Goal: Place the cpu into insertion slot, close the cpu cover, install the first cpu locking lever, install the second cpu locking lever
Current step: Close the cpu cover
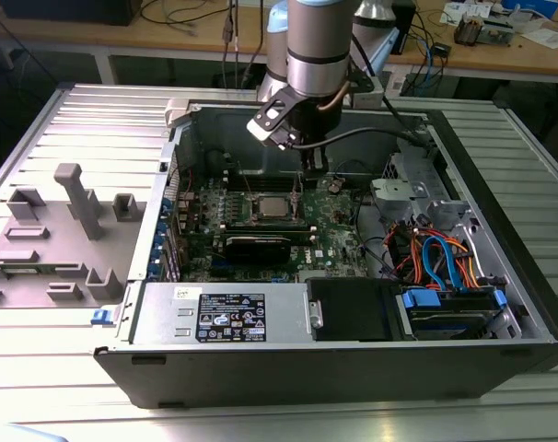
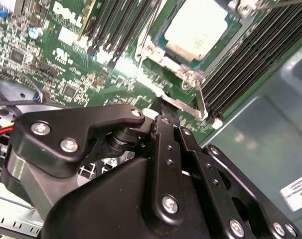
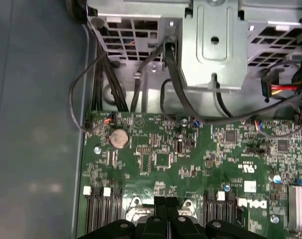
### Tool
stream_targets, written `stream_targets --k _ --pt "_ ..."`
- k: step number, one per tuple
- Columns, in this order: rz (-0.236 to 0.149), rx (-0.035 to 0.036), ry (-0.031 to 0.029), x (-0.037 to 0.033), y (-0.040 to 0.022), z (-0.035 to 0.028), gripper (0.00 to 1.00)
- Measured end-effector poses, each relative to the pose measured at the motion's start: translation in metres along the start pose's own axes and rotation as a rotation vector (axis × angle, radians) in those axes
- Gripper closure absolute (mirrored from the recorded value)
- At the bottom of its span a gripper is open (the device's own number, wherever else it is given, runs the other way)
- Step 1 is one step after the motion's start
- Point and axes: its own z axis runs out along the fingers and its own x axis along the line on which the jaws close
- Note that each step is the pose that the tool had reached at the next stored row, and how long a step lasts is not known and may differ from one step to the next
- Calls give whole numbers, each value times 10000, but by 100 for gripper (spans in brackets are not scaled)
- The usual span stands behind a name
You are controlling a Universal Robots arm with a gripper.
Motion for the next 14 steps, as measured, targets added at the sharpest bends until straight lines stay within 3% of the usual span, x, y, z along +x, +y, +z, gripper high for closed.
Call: stream_targets --k 2,3,11,14 --pt "1 -55 -2 5 -104 -8 89" --pt "1 -60 -2 6 -119 -9 89" --pt "0 -61 -2 6 -123 -10 89" --pt "0 44 4 5 -124 -8 89"
